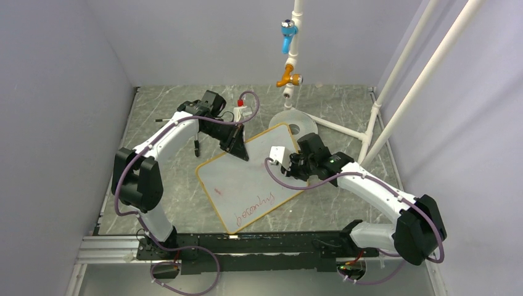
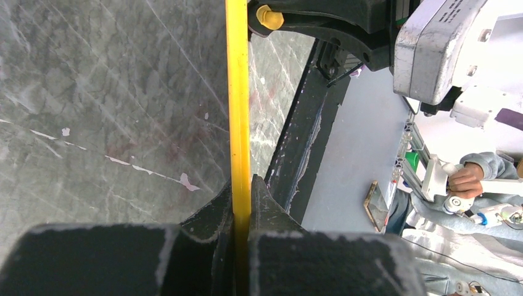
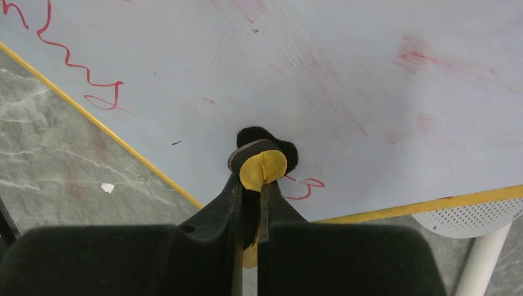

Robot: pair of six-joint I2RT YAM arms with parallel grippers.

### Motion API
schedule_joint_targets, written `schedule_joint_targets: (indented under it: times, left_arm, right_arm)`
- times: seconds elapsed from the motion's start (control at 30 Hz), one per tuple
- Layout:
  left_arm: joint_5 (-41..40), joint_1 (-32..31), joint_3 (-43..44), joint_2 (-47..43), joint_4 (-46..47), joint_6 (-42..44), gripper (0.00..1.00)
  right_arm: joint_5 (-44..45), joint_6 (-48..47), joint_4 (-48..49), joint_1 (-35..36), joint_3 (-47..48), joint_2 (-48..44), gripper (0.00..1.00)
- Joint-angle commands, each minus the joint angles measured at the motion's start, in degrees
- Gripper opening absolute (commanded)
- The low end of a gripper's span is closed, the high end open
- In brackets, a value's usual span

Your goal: Erase the whiteboard

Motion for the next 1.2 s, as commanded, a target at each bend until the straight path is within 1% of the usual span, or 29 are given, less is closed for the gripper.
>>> schedule_joint_targets:
  times: [0.0, 0.17, 0.27, 0.53, 0.83, 0.9, 1.0, 1.07, 1.17]
  left_arm:
    - [10.2, -1.1, 0.8, -4.3, 0.0, 0.8, 0.00]
    - [10.0, -1.1, 0.7, -4.2, 0.0, 0.7, 0.00]
    - [9.8, -1.1, 0.7, -4.0, 0.1, 0.7, 0.00]
    - [9.5, -1.1, 0.5, -3.8, 0.3, 0.5, 0.00]
    - [9.9, -1.1, 0.5, -4.4, 0.1, 0.8, 0.00]
    - [9.8, -1.1, 0.5, -4.3, 0.1, 0.9, 0.00]
    - [9.9, -1.1, 0.4, -4.2, 0.2, 0.8, 0.00]
    - [9.9, -1.1, 0.5, -4.1, 0.0, 0.9, 0.00]
    - [9.8, -1.1, 0.5, -4.1, 0.1, 0.8, 0.00]
  right_arm:
    - [3.3, -0.8, 3.4, -0.4, -0.4, -1.0, 0.00]
    - [11.4, 3.8, 8.6, -1.5, -0.5, -0.5, 0.00]
    - [12.6, 4.6, 9.3, -2.4, -0.6, -1.1, 0.00]
    - [6.8, 2.6, 6.0, -3.2, 0.0, -2.6, 0.00]
    - [10.0, 2.1, 6.3, -4.6, 0.0, -1.0, 0.00]
    - [7.7, -0.1, 4.1, -4.6, -0.3, -0.9, 0.00]
    - [0.0, -4.5, -0.8, -3.9, -1.3, -1.7, 0.00]
    - [-1.6, -5.7, -2.0, -2.4, -1.6, -1.6, 0.00]
    - [-1.8, -5.1, -1.9, -0.8, -1.0, -0.3, 0.00]
